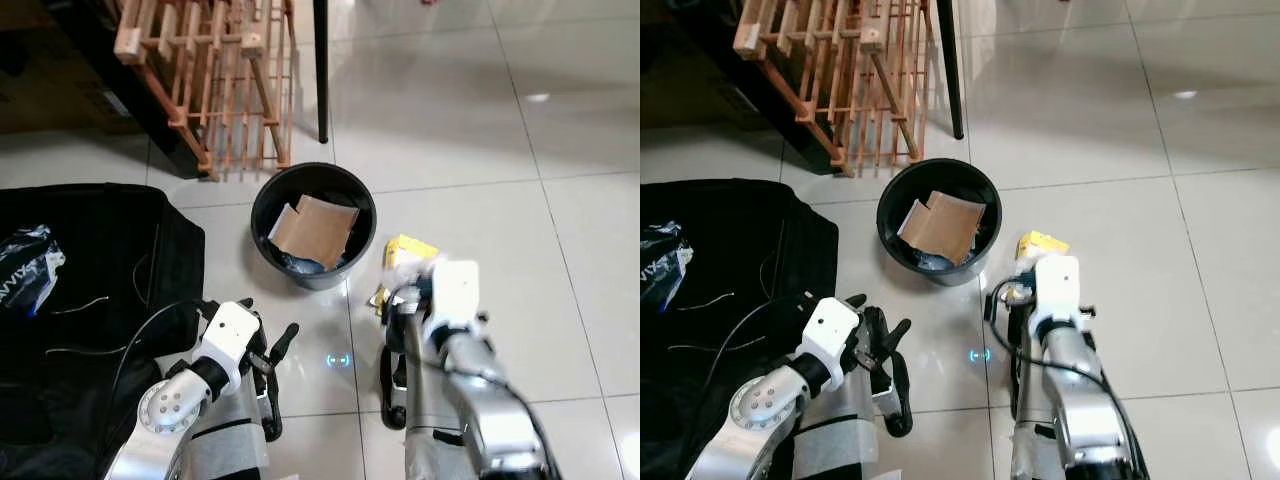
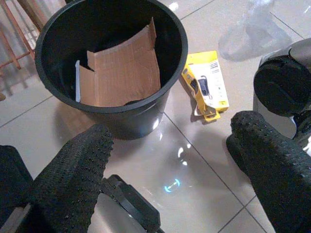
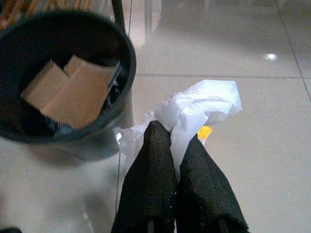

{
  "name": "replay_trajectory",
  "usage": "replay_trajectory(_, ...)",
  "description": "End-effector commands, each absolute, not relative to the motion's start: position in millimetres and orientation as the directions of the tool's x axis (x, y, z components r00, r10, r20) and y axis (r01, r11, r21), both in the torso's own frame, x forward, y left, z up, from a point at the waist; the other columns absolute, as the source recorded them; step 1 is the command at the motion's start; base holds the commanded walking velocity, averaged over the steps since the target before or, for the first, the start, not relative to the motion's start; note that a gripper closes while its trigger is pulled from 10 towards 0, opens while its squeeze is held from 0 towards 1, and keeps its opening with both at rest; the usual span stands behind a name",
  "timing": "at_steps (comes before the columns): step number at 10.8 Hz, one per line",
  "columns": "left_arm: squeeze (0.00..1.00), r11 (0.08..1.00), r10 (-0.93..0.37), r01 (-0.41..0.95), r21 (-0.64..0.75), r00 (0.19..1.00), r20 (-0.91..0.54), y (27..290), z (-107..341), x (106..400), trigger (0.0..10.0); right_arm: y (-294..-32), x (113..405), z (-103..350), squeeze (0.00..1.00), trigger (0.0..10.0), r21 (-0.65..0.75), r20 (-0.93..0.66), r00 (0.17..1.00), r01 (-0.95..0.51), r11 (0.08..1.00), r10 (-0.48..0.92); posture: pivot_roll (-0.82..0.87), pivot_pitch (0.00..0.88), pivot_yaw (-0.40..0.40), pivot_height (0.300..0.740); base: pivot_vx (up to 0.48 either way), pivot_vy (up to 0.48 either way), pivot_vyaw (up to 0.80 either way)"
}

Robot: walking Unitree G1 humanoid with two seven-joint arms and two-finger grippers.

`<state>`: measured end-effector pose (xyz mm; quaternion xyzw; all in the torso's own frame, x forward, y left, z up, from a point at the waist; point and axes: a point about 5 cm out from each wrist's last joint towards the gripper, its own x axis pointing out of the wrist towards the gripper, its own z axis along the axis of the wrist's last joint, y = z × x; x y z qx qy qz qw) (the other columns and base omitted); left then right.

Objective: Picking trash to rubbish bin

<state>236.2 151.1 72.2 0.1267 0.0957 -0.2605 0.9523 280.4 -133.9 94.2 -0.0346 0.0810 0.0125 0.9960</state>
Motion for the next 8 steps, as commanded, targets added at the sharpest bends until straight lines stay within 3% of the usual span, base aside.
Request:
replay_trajectory(1,0.0,0.837,-0.461,0.518,0.178,0.842,-0.28,157.5,66.1,229.3,10.0,-135.2,277.7,93.5,0.0,0.0,-0.053,-0.174,0.985,-0.016,0.998,0.006,0.06,0.492,0.076,0.572,0.0,0.0,0.0)
replay_trajectory(4,0.0,0.828,-0.513,0.546,0.124,0.829,-0.223,145.8,78.0,228.2,10.0,-124.4,293.4,117.1,0.0,0.0,-0.001,-0.1,0.993,-0.063,0.998,0.062,0.06,0.515,0.066,0.572,0.0,0.0,0.0)
replay_trajectory(8,0.0,0.824,-0.55,0.564,0.045,0.818,-0.17,130.7,90.9,233.2,10.0,-132.1,313.2,132.1,0.0,0.0,-0.007,-0.077,0.992,-0.099,0.995,0.098,0.05,0.533,0.042,0.572,0.0,0.0,0.0)
